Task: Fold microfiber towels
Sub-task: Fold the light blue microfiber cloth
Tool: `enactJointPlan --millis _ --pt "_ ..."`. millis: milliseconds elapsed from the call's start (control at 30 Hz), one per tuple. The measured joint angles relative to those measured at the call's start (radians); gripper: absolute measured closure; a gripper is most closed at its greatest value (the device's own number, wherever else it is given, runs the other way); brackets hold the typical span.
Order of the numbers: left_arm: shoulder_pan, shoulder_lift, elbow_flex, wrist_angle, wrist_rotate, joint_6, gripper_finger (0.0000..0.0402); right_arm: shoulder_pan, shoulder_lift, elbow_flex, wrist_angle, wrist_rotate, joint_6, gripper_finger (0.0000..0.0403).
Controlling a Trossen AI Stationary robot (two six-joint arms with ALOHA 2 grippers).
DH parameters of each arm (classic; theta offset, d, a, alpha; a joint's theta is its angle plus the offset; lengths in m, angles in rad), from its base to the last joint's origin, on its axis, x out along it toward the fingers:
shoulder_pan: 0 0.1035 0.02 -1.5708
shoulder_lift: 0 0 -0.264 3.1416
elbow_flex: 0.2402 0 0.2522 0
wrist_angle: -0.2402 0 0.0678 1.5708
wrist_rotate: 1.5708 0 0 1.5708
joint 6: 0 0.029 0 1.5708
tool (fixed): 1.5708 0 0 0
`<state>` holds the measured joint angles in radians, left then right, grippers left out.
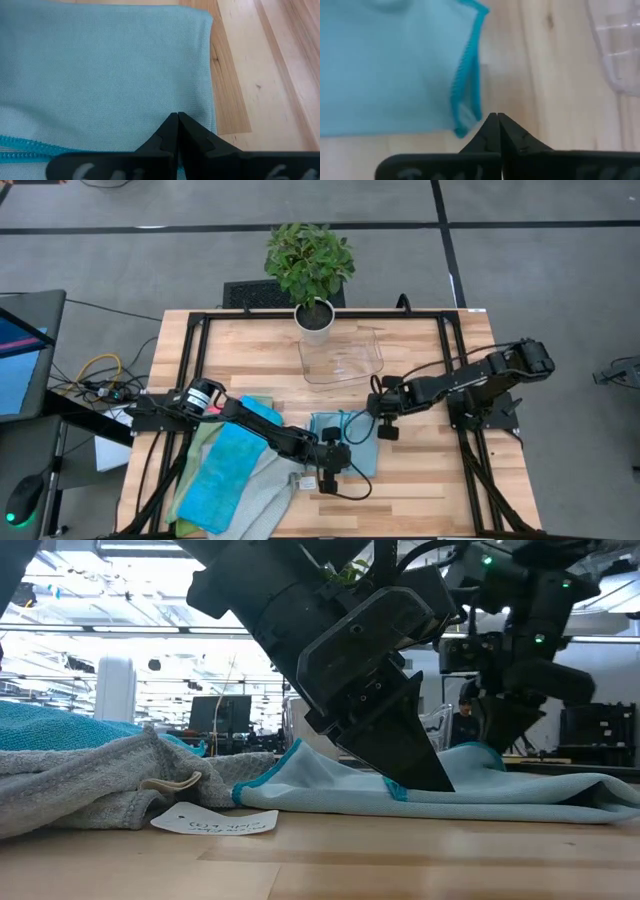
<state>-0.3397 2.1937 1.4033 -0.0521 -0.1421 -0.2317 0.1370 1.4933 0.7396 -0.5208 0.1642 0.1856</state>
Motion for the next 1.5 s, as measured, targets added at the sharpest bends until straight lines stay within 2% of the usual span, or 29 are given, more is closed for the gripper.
enactJointPlan --millis 100,300,467,600,767,1000,1167,1333,1400,1500 --pt "0.000 0.000 0.000 -0.001 0.000 0.000 0.0402 -0.022 0.000 0.004 -0.026 -0.007 0.031 0.0368" --pt "0.000 0.000 0.000 -0.005 0.000 0.000 0.0402 0.019 -0.002 -0.017 -0.121 -0.073 0.132 0.0284" --pt "0.000 0.000 0.000 -0.005 0.000 0.000 0.0402 0.069 -0.003 -0.041 0.006 -0.092 0.158 0.0216" --pt "0.000 0.000 0.000 -0.004 0.000 0.000 0.0402 0.067 -0.003 -0.041 0.053 -0.038 0.162 0.0194" --pt "0.000 0.000 -0.001 -0.003 0.000 0.011 0.0402 0.024 -0.001 -0.042 0.042 -0.027 0.152 0.0212" --pt "0.001 0.000 -0.001 -0.003 0.000 0.018 0.0402 0.013 -0.001 -0.042 0.043 -0.056 0.102 0.0284" --pt "0.001 0.000 -0.001 -0.003 -0.002 0.018 0.0401 0.019 -0.001 -0.042 0.043 -0.062 0.070 0.0319" --pt "0.002 0.000 -0.001 -0.002 -0.001 0.019 0.0402 0.029 0.000 -0.020 0.004 -0.063 -0.085 0.0384" --pt "0.004 0.000 -0.001 -0.003 -0.001 0.019 0.0402 0.029 0.000 -0.006 -0.013 -0.059 -0.165 0.0389" --pt "0.004 0.000 -0.001 -0.003 -0.002 0.019 0.0402 0.029 0.000 0.017 -0.041 0.006 -0.309 0.0374"
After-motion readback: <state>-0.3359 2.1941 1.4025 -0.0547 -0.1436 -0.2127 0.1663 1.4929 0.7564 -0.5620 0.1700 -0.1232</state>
